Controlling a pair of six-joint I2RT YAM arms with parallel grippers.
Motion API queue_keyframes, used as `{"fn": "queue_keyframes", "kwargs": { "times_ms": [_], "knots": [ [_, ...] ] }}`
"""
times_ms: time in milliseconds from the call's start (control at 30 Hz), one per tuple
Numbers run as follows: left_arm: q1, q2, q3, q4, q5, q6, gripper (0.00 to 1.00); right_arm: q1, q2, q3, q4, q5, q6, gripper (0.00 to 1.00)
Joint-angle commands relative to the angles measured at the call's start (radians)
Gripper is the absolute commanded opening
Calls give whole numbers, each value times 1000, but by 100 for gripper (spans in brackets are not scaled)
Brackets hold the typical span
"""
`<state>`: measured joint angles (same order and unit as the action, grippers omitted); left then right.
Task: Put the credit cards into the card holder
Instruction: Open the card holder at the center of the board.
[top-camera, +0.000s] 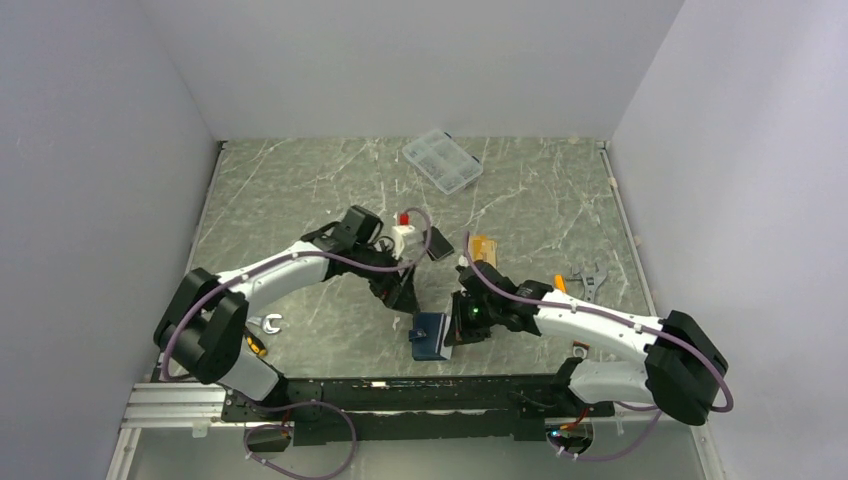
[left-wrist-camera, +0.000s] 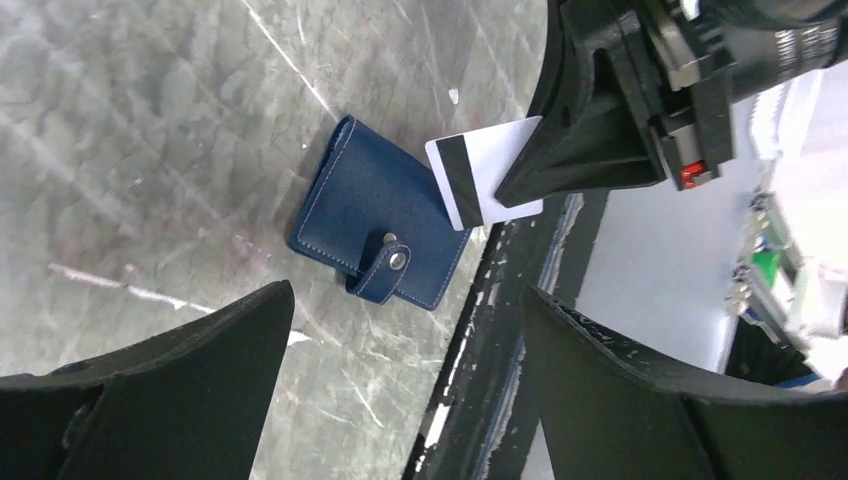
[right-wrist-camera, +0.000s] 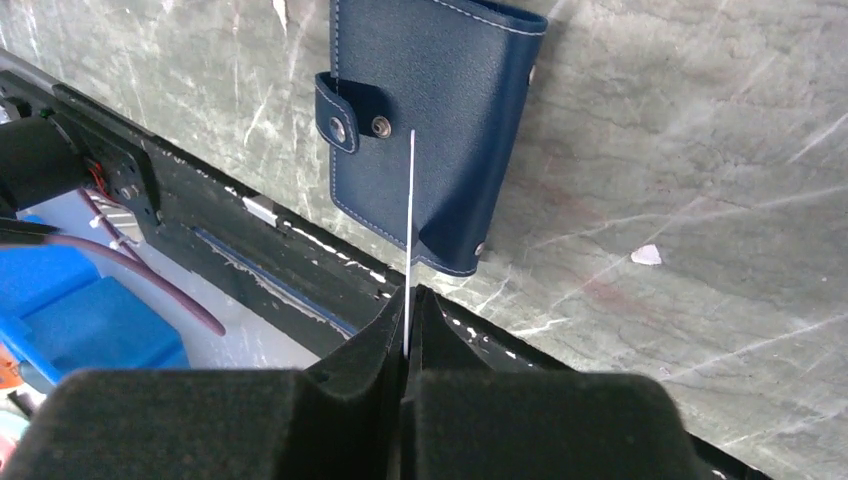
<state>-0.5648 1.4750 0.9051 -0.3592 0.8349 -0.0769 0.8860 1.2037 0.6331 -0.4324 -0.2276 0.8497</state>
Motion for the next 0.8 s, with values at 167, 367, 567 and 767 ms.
{"fn": "queue_keyframes", "kwargs": {
  "times_ms": [167,367,567,767],
  "knots": [
    [-226,120,76,-55,-300,162,88,-8,-59,-93,65,18,51,0],
    [-290,174,124,-74,-398,192,82,-58,-140,-163,78,10,61,0],
    [-293,190,124,-105,-443,231,68,-72,-184,-178,54,33,55,0],
    [-291,177,82,-130,-420,262,58,-79,-272,-145,-34,81,37,0]
  ]
}}
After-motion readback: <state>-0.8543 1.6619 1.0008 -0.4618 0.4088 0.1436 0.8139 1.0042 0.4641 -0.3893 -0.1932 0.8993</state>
